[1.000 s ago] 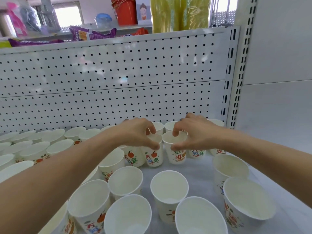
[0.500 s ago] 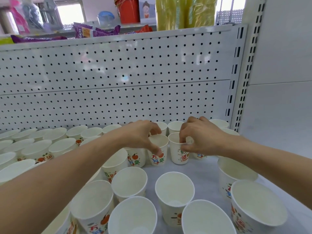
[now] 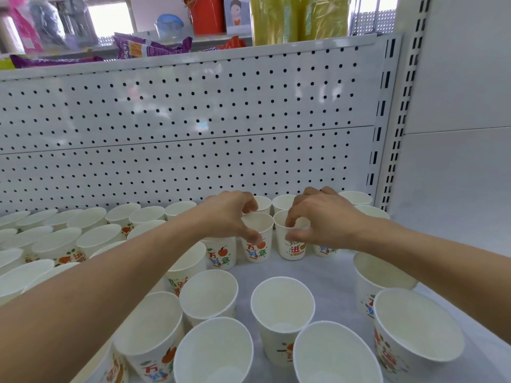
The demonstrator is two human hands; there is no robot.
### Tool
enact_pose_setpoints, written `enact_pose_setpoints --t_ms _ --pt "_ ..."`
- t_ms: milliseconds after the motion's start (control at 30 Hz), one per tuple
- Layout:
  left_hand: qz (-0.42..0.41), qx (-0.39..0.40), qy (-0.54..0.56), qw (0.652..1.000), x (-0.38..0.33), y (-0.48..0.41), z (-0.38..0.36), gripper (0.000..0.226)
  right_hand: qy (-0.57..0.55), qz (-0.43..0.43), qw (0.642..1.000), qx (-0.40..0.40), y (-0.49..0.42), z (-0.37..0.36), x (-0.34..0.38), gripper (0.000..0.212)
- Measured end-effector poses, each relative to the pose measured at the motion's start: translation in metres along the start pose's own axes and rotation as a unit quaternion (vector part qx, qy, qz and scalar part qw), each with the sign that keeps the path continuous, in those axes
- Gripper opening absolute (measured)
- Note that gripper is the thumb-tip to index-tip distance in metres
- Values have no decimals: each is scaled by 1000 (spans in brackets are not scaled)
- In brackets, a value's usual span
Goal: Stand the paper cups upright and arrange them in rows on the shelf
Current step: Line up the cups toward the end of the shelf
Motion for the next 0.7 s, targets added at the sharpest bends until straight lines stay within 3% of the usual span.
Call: enact_pose_setpoints --t_ms 133,333,700 --pt "0 -8 -2 1000 -2 5 3 74 -43 -21 999 -12 5 17 -10 23" --pt "23 -16 -53 998 -3 2 -5 77 -39 -16 998 53 7 9 -11 16" --pt "37 -53 -75 995 7 -2 -12 64 -23 15 999 34 -3 1 5 17"
Point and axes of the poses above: each hand's wrist, its own y-axis away from the middle knuckle, its own z-axis out of the back of the hand, x = y × z, the point moved 1 cm from there along -y, towards the middle knuckle, and after that the axes turned 11 degrees about -x, right-handed, at the moved point
